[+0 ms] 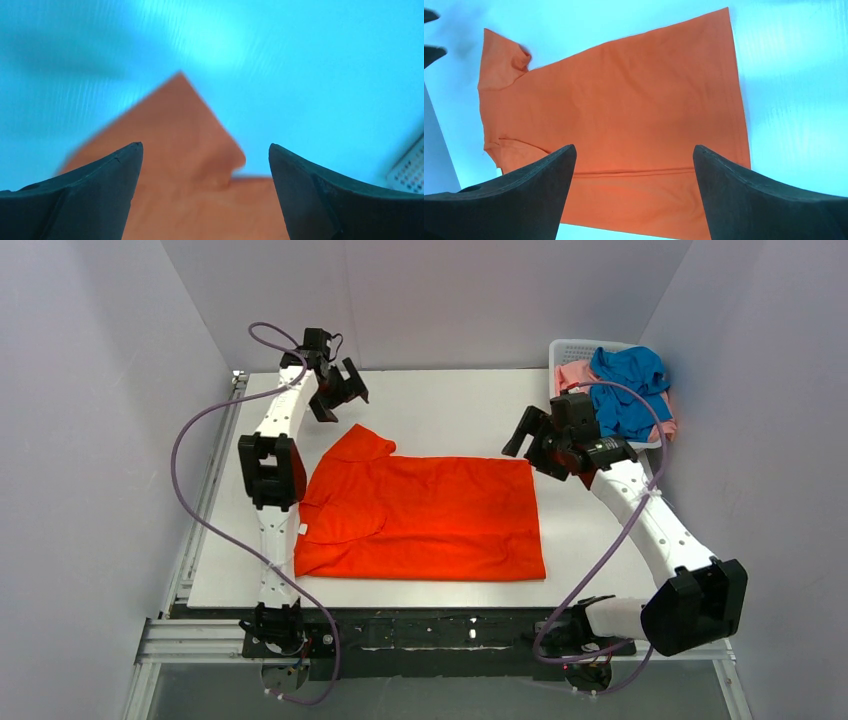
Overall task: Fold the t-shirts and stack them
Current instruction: Fold the flattened tshirt in 1/3 of the way, then grab the side of the flattened tshirt furthest away from the robot with both arms
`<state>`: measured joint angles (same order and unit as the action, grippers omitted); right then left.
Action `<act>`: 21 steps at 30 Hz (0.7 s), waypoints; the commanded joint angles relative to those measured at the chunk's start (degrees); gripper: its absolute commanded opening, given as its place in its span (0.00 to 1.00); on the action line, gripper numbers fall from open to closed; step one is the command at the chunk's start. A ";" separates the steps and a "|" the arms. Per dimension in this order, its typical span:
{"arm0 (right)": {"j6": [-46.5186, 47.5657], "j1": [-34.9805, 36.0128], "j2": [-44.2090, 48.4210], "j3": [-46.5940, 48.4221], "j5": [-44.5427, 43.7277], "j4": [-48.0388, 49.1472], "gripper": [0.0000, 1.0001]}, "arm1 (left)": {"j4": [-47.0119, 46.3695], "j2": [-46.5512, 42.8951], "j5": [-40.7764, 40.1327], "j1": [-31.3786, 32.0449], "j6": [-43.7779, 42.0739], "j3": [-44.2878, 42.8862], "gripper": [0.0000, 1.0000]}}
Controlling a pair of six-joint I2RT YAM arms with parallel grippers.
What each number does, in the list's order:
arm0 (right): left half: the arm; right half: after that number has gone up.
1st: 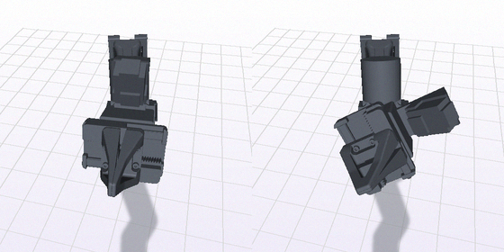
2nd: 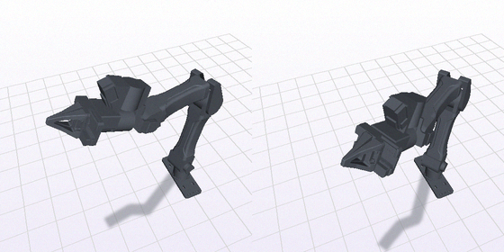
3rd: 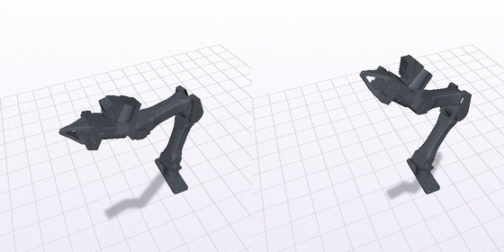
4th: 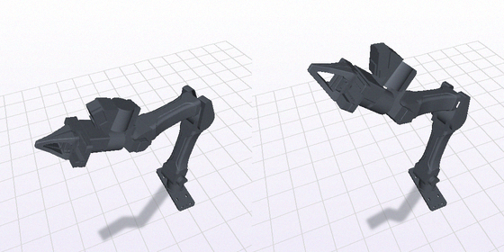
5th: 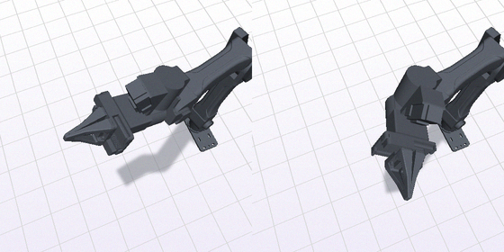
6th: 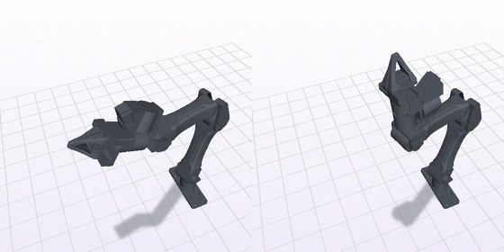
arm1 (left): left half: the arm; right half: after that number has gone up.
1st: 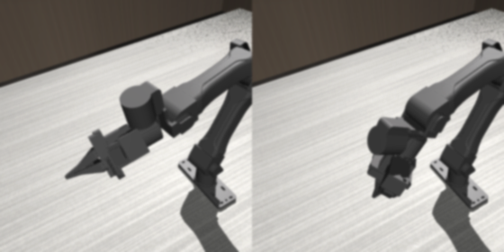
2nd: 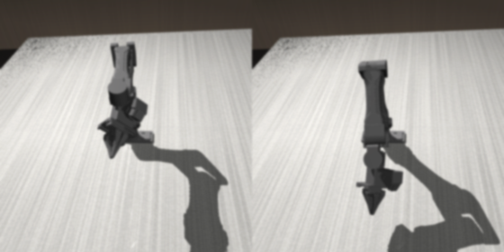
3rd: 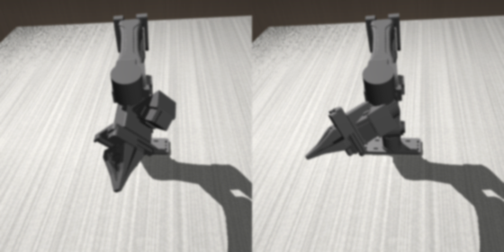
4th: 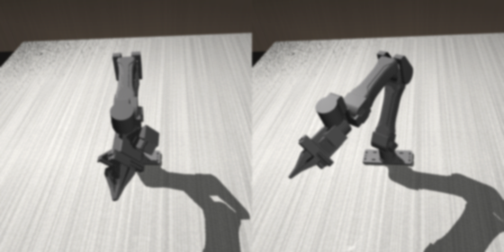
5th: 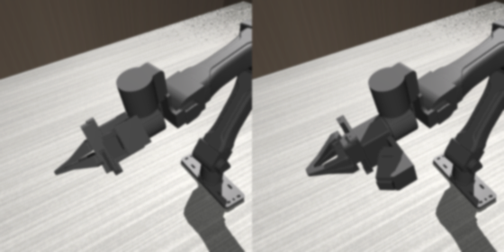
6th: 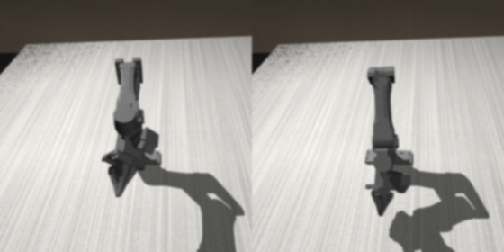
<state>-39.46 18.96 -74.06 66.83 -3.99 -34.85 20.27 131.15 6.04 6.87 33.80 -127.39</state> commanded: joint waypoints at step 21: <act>3.36 -0.99 5.92 -6.75 -2.94 -0.84 0.95 | -3.69 9.94 -9.68 5.81 -24.39 1.16 0.78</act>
<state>-37.04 18.33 -69.06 60.93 -5.93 -36.10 6.42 144.20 3.88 10.66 15.99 -129.32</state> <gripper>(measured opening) 0.948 0.813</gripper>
